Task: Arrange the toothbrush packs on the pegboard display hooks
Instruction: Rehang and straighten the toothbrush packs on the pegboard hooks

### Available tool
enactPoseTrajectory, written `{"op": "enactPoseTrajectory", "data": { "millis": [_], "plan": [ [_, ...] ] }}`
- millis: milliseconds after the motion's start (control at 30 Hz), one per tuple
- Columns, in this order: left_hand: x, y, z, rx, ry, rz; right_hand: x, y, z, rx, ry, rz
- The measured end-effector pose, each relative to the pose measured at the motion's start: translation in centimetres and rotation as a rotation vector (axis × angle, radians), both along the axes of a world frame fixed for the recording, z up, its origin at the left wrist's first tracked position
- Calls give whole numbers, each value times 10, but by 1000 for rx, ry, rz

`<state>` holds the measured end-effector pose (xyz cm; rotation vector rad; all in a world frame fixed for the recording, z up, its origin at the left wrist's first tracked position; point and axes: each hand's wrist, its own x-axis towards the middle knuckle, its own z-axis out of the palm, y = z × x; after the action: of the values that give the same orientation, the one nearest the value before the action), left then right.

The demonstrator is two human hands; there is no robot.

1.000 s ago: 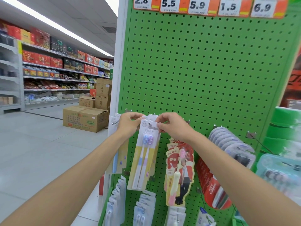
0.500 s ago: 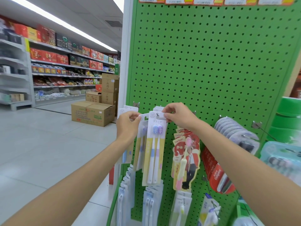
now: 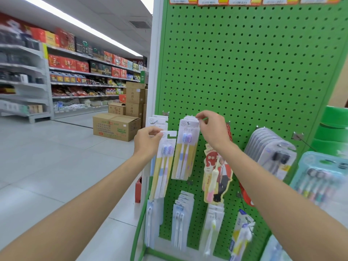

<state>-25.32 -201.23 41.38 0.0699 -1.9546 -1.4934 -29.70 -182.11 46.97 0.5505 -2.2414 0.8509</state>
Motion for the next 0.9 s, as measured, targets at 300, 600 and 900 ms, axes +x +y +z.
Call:
{"op": "enactPoseTrajectory", "data": {
  "millis": [300, 600, 900],
  "plan": [
    [27, 19, -31, 74, 11, -182, 56, -36, -75, -91, -131, 171],
    [50, 16, -101, 278, -69, -355, 67, -47, -153, -350, -301, 258],
    [65, 7, -158, 288, -291, -432, 67, -43, -178, -669, -503, 335]
  ]
}}
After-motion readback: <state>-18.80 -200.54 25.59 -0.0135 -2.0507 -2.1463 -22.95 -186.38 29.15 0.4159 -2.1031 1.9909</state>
